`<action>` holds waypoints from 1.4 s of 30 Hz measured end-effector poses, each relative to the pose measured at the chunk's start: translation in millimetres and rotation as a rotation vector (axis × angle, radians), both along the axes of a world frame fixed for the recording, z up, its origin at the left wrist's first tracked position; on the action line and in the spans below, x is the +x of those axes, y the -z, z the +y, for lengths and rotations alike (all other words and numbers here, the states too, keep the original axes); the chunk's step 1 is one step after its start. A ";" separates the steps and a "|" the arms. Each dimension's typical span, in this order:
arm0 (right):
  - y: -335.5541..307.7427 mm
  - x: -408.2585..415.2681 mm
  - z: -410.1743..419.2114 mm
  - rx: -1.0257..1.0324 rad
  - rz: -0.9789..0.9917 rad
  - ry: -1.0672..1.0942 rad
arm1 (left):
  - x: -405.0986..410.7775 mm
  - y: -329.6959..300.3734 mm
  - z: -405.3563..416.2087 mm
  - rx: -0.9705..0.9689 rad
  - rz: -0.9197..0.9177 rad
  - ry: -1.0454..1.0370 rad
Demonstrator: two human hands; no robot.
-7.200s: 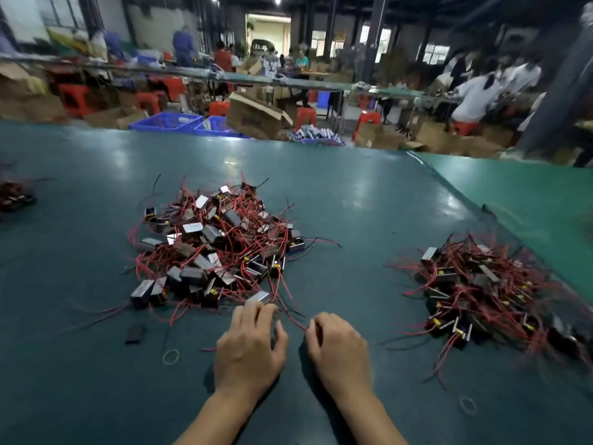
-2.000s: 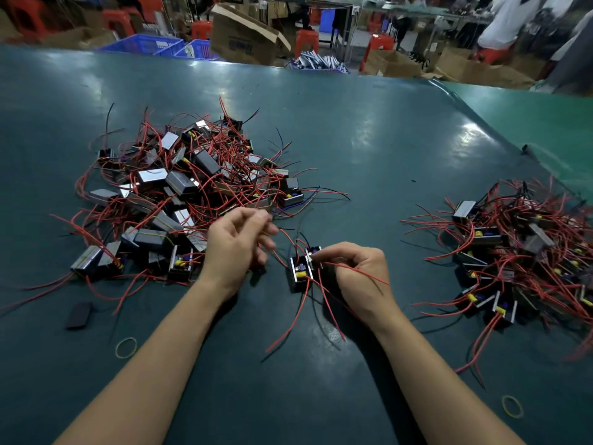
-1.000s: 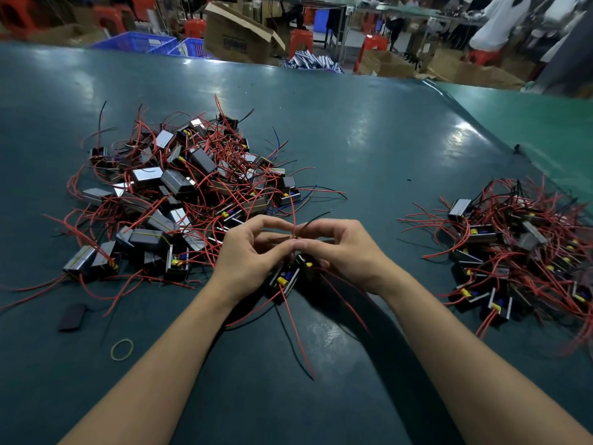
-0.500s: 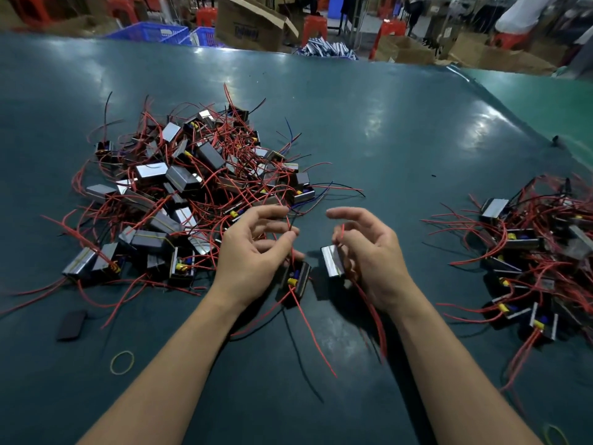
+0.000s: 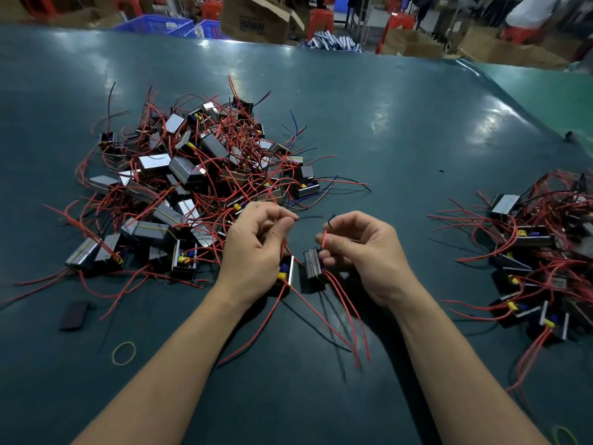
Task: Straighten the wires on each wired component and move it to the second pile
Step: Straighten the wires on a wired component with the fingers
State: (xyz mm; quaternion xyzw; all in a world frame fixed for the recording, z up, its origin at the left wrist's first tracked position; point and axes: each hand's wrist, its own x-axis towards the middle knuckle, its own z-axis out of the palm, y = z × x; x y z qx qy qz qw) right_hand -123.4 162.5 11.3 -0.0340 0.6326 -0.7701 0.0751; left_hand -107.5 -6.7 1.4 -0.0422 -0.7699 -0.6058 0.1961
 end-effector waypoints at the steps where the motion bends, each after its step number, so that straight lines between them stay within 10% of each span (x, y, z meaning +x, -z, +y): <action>1: -0.2 -0.6 0.5 -0.022 -0.013 0.001 | 1.2 -0.6 0.4 0.054 0.007 0.008; 26: -3.3 -3.0 2.3 -0.034 -0.022 -0.060 | 4.6 -17.1 4.0 0.458 -0.162 0.194; 32: -5.2 -3.5 0.3 -0.018 -0.010 -0.070 | 0.9 -22.2 4.3 0.874 -0.478 0.380; 42: -5.8 -1.3 -4.9 -0.107 -0.004 -0.131 | 6.7 -20.6 10.0 0.698 -0.490 0.361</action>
